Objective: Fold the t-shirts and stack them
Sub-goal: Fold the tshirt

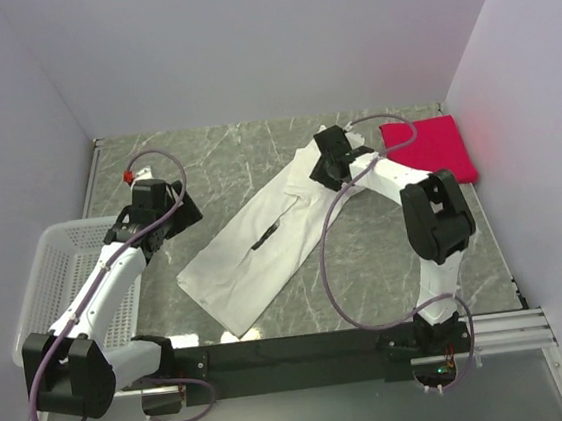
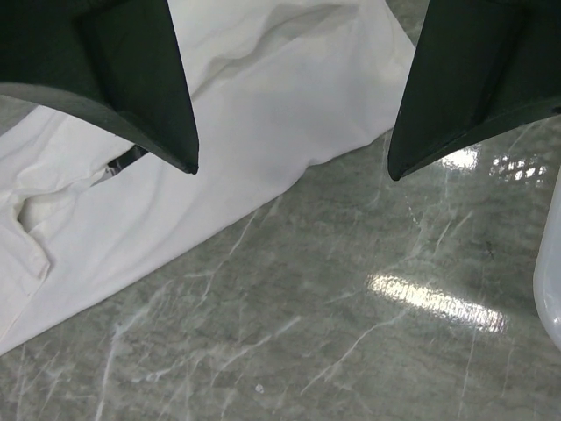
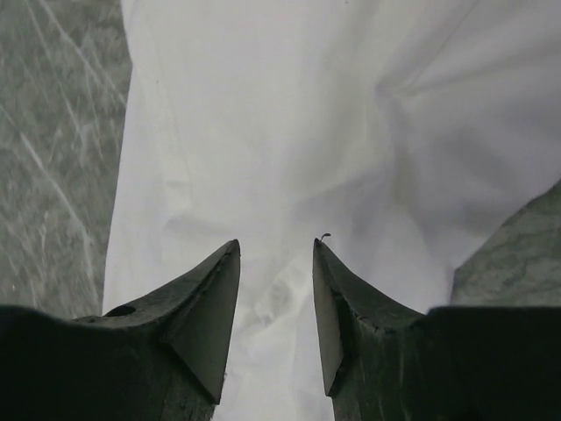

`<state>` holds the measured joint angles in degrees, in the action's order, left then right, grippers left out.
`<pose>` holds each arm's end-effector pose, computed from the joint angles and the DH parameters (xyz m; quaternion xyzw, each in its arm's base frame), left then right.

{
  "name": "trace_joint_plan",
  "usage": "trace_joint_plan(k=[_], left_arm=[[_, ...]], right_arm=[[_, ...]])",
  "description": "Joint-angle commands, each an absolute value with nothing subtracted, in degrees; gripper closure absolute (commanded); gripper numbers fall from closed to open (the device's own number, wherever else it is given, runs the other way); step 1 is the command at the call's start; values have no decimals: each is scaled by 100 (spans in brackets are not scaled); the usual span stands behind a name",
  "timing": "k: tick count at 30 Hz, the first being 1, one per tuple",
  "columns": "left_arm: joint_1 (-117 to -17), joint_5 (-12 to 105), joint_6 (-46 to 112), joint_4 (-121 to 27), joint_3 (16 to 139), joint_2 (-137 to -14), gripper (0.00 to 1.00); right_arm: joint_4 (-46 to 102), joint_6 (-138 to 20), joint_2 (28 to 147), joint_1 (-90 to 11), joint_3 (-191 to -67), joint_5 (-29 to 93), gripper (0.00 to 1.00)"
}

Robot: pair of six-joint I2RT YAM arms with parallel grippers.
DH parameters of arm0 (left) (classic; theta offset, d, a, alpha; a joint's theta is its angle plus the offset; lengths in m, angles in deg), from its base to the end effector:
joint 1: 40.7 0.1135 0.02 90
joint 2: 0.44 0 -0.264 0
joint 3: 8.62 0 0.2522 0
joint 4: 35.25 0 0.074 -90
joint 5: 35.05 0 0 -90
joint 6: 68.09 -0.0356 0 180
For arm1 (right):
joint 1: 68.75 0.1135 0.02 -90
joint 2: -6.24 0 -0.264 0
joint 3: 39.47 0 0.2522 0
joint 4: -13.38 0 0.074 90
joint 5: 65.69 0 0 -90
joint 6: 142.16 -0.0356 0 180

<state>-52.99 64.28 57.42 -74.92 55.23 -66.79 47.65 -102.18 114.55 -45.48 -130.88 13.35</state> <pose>0.2425 -0.0469 0.2711 -0.2157 0.8858 -0.0957 0.3995 0.3817 0.1568 0.2059 0.2481 0.9060 0.1252 0.3192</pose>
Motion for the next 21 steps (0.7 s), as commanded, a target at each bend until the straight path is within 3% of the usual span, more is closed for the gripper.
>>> trace_joint_plan(k=[1, 21], left_arm=[[-5292, 6427, 5522, -7125, 5410, -6653, 5], [-5274, 6682, 5539, -7134, 5340, -6522, 6]], right_arm=[[4893, -10857, 11768, -4598, -13531, 752, 54], [6318, -9672, 14317, -4238, -16720, 2834, 59]])
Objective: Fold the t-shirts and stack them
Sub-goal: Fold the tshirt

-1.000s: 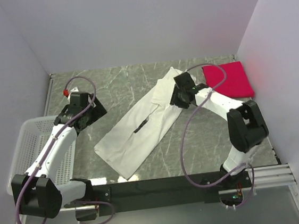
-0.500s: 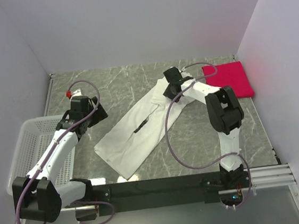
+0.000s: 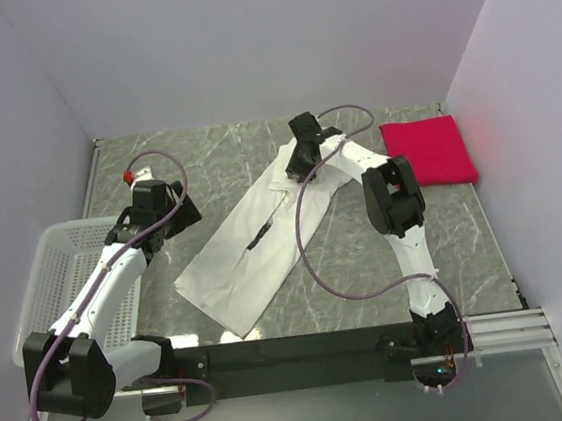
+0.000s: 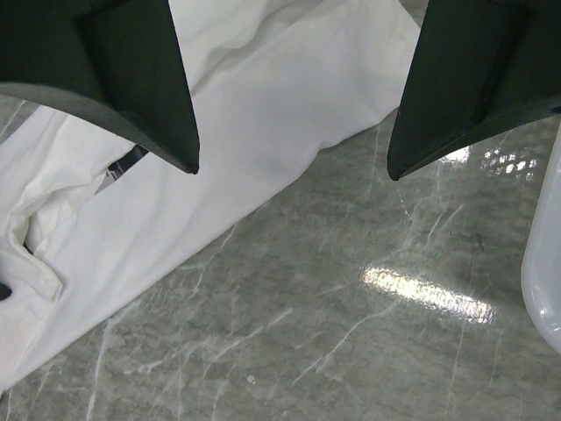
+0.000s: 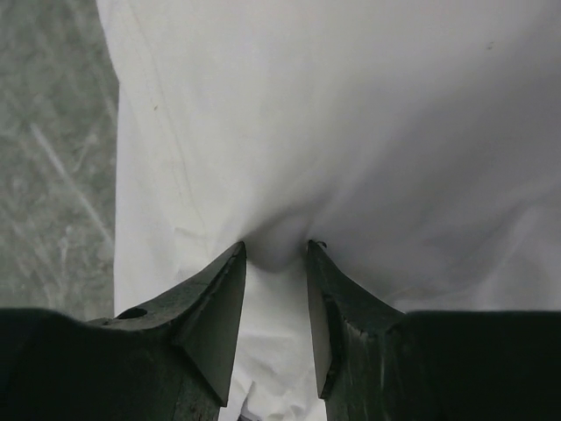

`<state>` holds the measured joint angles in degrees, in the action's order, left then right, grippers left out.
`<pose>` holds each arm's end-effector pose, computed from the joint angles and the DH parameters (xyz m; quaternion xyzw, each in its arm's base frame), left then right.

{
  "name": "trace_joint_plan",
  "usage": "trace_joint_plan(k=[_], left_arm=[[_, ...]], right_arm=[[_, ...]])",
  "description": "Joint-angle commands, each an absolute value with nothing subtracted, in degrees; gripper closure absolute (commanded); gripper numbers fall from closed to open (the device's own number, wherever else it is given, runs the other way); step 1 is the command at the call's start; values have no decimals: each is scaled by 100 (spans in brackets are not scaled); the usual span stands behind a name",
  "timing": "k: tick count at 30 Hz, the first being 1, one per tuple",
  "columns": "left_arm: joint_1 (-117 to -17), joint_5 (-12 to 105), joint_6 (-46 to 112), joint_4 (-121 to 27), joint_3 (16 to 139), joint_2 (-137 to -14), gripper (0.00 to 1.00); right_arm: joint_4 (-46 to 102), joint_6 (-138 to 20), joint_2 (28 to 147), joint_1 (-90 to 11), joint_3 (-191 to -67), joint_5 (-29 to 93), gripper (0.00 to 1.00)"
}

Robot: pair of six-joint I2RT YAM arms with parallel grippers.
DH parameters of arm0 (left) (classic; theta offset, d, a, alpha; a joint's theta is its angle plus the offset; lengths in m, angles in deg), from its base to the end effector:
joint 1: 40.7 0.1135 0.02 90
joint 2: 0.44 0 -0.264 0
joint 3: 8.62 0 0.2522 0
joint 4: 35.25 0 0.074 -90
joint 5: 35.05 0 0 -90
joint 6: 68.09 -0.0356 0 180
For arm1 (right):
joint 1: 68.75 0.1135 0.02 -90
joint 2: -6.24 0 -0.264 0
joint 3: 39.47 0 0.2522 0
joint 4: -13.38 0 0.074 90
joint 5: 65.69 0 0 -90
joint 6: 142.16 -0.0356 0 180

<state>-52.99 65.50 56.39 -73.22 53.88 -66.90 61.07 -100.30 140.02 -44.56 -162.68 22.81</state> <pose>0.2430 -0.0463 0.2653 -0.2118 0.8852 -0.0839 0.4056 0.4640 0.2074 0.1646 0.2031 0.9401 0.1512 0.2282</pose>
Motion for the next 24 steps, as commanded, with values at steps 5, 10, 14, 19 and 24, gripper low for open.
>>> trace_joint_plan(k=[5, 10, 14, 19, 24], left_arm=[[-5274, 6691, 5531, -7116, 5313, -6522, 6], [-5274, 6673, 5548, -7090, 5313, -6539, 6], [-5265, 6717, 5575, -7099, 5322, -6548, 6], [-5265, 6752, 5592, -7099, 5322, -6539, 6], [-5265, 6787, 5584, -7081, 5287, -6522, 8]], right_arm=[[6177, -8970, 14730, -3975, -17433, 3615, 59], [5739, -8346, 13760, -3790, -17119, 3354, 57], [5220, -8239, 12474, -3684, -16056, 3002, 56], [4973, -8844, 11384, -3676, -14308, 3028, 57], [4377, -9223, 11101, -3702, -12981, 3178, 66]])
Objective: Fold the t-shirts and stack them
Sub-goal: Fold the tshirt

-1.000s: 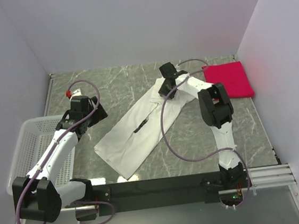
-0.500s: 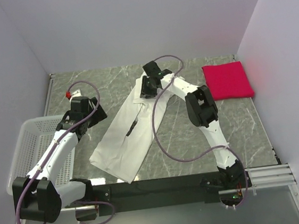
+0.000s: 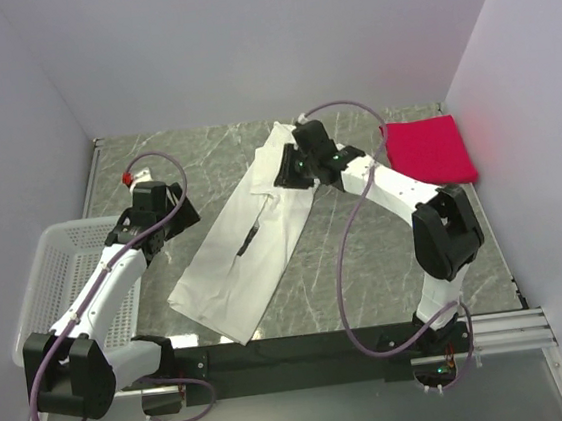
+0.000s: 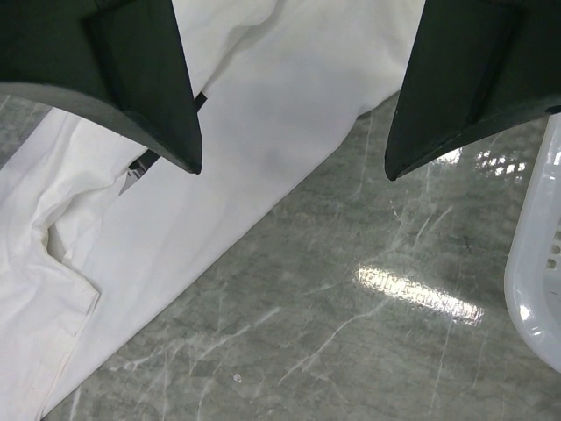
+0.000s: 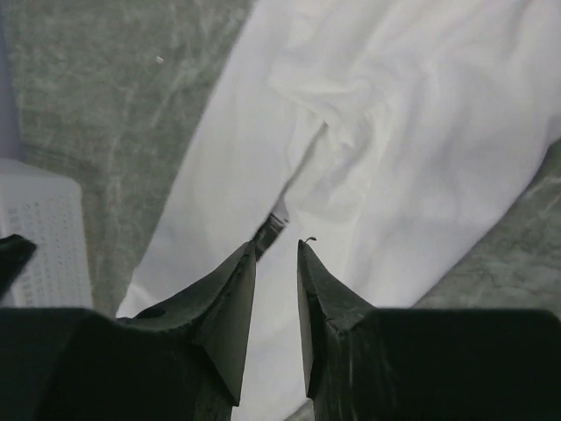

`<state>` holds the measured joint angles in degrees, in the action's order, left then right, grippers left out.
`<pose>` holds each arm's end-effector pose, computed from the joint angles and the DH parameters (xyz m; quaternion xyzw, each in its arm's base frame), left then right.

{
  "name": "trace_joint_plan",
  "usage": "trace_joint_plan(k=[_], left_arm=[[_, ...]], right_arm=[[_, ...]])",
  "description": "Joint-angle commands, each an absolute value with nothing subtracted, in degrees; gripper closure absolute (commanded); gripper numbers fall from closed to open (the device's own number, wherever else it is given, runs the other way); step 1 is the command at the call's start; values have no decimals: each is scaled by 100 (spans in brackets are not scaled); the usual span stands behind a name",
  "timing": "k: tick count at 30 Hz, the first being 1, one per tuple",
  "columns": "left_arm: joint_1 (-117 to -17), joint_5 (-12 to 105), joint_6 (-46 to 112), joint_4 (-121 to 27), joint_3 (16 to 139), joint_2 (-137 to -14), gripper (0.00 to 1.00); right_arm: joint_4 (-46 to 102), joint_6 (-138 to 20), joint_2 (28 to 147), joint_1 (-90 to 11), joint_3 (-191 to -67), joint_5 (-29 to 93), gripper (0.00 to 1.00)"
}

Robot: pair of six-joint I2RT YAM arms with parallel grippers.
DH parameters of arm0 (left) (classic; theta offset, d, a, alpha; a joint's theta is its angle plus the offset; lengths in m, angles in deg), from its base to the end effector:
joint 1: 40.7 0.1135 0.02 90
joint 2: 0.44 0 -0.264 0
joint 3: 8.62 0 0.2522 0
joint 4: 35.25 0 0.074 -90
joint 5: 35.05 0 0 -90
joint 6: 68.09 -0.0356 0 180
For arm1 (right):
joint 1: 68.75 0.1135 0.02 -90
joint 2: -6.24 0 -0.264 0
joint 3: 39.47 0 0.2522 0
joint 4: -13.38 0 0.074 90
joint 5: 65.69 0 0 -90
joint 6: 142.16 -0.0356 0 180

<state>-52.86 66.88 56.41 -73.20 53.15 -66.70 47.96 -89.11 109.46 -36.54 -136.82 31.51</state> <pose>0.2415 -0.0445 0.2620 -0.2174 0.8848 -0.0715 0.4059 0.3483 0.2247 0.2738 0.0112 0.9065 0.2843 0.3120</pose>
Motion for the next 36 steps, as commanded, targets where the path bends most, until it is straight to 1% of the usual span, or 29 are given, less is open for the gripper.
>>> trace_joint_plan(k=[1, 3, 4, 6, 8, 9, 11, 12, 17, 20, 21, 25, 28, 34, 36], left_arm=[[-5265, 6770, 5583, -7090, 5287, -6530, 10], [-5283, 6665, 5592, -7072, 5270, -6531, 14], [-5326, 6551, 5627, -7046, 5243, -6487, 14], [-5729, 6225, 5715, -7115, 5260, -6478, 16], [-6247, 6408, 6003, -7169, 5322, -6513, 17], [-6711, 6366, 6092, -7091, 5331, -6548, 19], [-7143, 6086, 6330, -6994, 5348, -6776, 20], [-7268, 6050, 6383, -6932, 5375, -6890, 23], [-8102, 6198, 6243, -6967, 5743, -7874, 28], [-8323, 6207, 6199, -6993, 5884, -8401, 36], [-8367, 6181, 6181, -7019, 5919, -8524, 39], [-8596, 6137, 6260, -7282, 6095, -9095, 45], [-8614, 6050, 6514, -7599, 6070, -9272, 50], [-8614, 5795, 6919, -8056, 5806, -9579, 54], [-8614, 5637, 7033, -8179, 5709, -9668, 57]], right_arm=[[4288, -9293, 11049, -3789, -12882, 3143, 67], [4191, -9285, 11031, -3947, -12759, 3046, 68], [4191, -9259, 11022, -4148, -12758, 3037, 68], [4165, -9136, 11004, -4421, -12758, 3011, 67], [4077, -9083, 11022, -4903, -12750, 3142, 66], [3989, -9039, 11056, -5045, -12793, 3369, 66], [3910, -9021, 11214, -5440, -12898, 3634, 66], [3805, -9030, 11276, -5555, -12934, 3896, 66], [3374, -9197, 11733, -5925, -13223, 4574, 71], [3093, -9355, 12067, -6040, -13382, 4803, 76], [3040, -9425, 12155, -6075, -13530, 4847, 76], [2960, -9636, 12742, -6162, -13892, 5058, 78], [3004, -9777, 13051, -6189, -14103, 5085, 78], [3881, -9891, 13526, -6233, -14594, 4357, 78], [4260, -9900, 13579, -6268, -14736, 3989, 78]])
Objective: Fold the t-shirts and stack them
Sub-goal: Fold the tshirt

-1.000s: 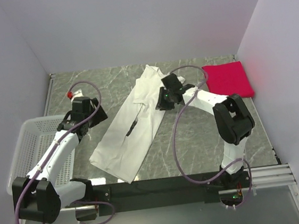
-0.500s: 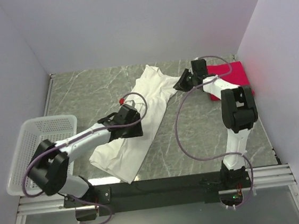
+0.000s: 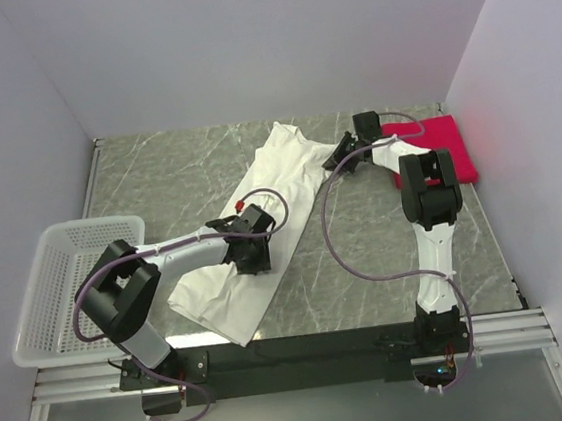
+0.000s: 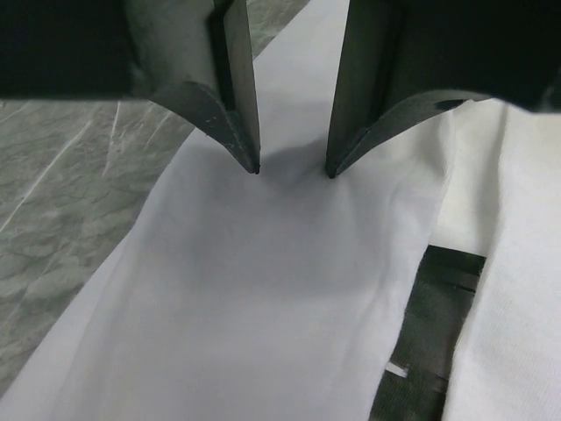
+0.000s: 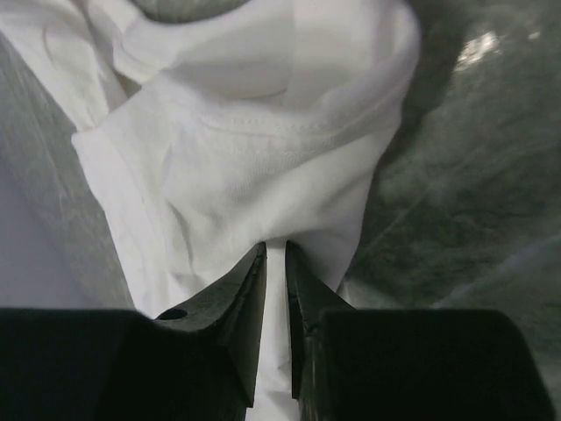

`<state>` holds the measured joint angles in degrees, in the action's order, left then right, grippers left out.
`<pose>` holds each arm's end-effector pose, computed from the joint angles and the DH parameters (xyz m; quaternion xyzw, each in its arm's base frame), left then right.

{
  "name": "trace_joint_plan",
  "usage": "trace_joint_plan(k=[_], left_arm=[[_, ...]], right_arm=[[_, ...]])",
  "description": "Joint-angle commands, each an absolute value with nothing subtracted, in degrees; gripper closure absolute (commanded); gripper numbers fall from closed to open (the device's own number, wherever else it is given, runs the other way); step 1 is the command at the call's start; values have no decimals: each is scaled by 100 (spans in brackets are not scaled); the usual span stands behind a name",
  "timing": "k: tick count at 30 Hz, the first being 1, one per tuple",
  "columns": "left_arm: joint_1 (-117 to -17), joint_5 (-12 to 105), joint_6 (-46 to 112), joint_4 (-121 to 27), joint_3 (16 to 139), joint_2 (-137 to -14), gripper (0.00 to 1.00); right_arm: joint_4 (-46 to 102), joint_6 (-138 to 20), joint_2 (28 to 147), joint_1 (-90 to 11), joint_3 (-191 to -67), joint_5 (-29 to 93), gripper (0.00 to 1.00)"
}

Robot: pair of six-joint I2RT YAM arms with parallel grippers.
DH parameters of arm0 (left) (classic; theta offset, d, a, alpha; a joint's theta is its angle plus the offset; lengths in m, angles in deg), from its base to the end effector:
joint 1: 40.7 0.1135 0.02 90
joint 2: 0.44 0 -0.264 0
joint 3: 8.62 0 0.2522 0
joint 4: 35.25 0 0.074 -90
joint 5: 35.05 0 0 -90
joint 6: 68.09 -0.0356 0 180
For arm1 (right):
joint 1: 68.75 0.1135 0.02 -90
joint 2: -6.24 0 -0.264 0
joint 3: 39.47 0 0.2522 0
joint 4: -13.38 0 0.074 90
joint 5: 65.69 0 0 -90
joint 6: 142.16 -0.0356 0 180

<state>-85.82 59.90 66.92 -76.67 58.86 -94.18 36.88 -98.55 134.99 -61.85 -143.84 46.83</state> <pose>0.2174 -0.2139 0.1641 -0.0074 0.9802 -0.1070 0.1666 0.4815 0.0720 0.1360 0.2432 0.8851 0.3209 0.2333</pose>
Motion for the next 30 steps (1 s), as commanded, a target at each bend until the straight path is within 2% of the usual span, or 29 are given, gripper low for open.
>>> trace_joint_plan(k=[1, 7, 14, 18, 23, 26, 30], left_arm=[[-8614, 5584, 7077, -8197, 5622, -9694, 58], [-8605, 5241, 7341, -8197, 5436, -9782, 59], [-8605, 5047, 7394, -8336, 5683, -10020, 54], [-8588, 5144, 7490, -8347, 5437, -9906, 54], [-8596, 5223, 7701, -8320, 5498, -9862, 51], [-8596, 5301, 7728, -8355, 5612, -9844, 51], [-8596, 5390, 7807, -8434, 5560, -9748, 52]], right_arm=[[4365, -9926, 13588, -6294, -14762, 3891, 78], [4858, -9901, 13746, -6602, -15069, 3688, 77], [5912, -9478, 14203, -6699, -16299, 3170, 76], [5895, -9373, 14195, -6804, -16335, 3099, 75], [5222, -9153, 13730, -6770, -15757, 3616, 75], [4746, -9319, 13124, -6760, -15054, 3889, 69], [4586, -9443, 12973, -6743, -14570, 4135, 62]])
